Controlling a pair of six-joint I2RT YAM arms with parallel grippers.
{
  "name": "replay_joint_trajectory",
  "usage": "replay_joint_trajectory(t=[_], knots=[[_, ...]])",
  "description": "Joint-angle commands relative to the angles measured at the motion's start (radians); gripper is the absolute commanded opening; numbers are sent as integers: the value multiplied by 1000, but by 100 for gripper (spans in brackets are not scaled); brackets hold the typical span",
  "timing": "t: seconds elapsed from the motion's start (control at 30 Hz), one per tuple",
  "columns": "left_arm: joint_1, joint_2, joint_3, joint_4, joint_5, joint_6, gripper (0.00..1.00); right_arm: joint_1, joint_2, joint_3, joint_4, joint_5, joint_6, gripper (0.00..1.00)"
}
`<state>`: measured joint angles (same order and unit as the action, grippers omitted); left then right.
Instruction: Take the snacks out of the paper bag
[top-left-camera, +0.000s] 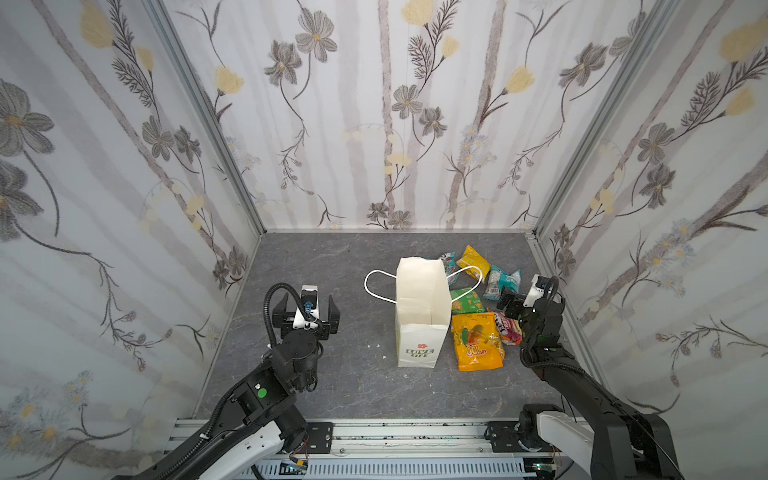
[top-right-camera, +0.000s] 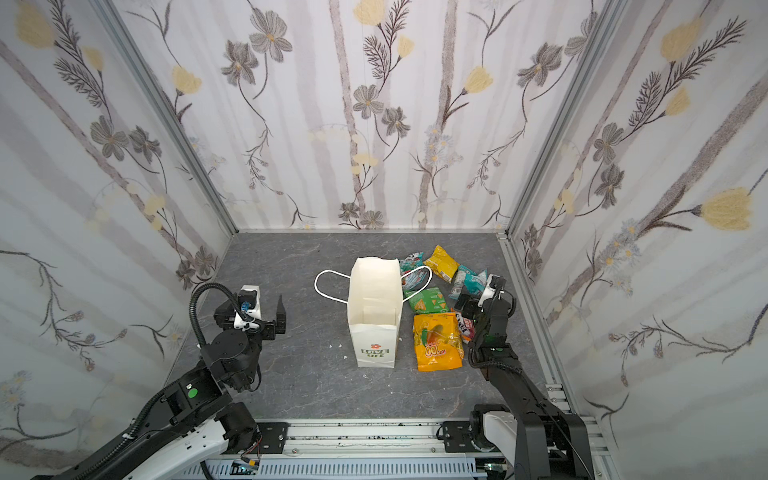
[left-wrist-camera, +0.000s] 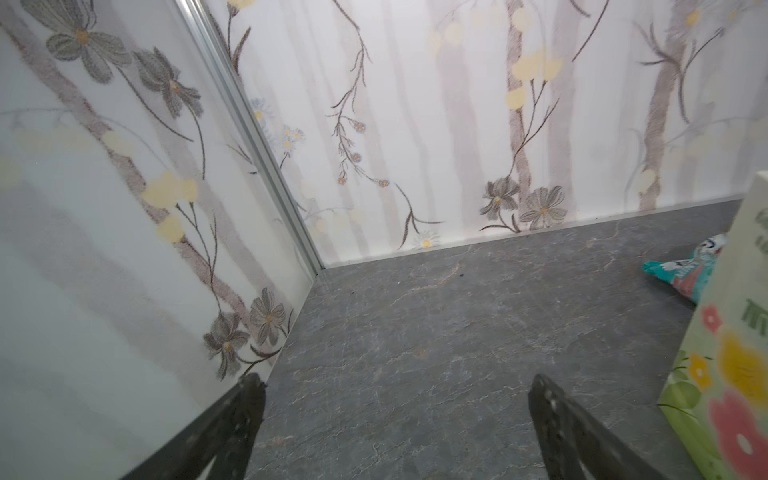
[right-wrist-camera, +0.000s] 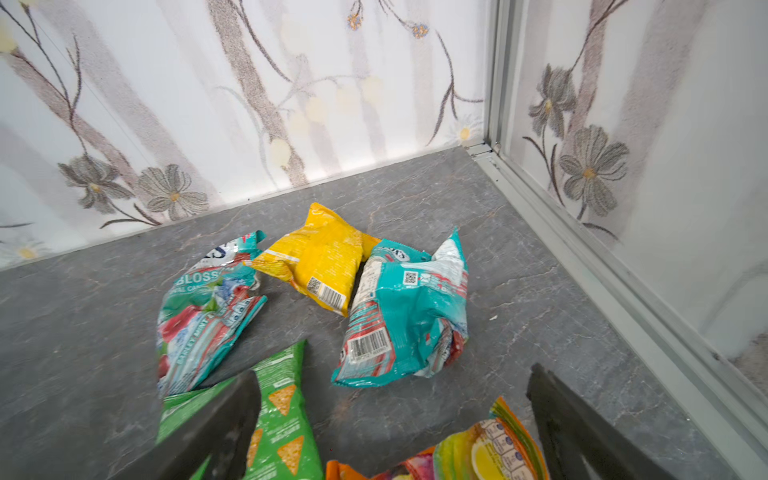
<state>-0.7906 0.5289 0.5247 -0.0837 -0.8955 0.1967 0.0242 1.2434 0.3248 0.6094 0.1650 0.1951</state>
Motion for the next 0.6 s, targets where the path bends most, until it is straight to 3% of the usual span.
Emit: replay_joint_trajectory(t=[0.0, 0.2, 0.27, 0.33, 0.43, 0.57], knots=[[59, 2, -87, 196, -12, 5, 100, 3, 75, -33, 319, 38, -86, 100], [205, 82, -258, 421, 17, -91, 100, 32, 198, -65, 525, 43, -168, 100], [256, 128, -293, 470, 51, -110, 100, 31, 282, -145, 778, 36, -177, 100], [310, 175, -318, 516, 106, -110, 100, 25, 238, -141, 691, 52, -153, 100], [397, 266, -355, 628, 195, -144, 100, 18, 264, -138, 725, 13, -161, 100], [551, 456, -354, 773, 399, -198, 100, 17, 261, -132, 709, 12, -164, 100]])
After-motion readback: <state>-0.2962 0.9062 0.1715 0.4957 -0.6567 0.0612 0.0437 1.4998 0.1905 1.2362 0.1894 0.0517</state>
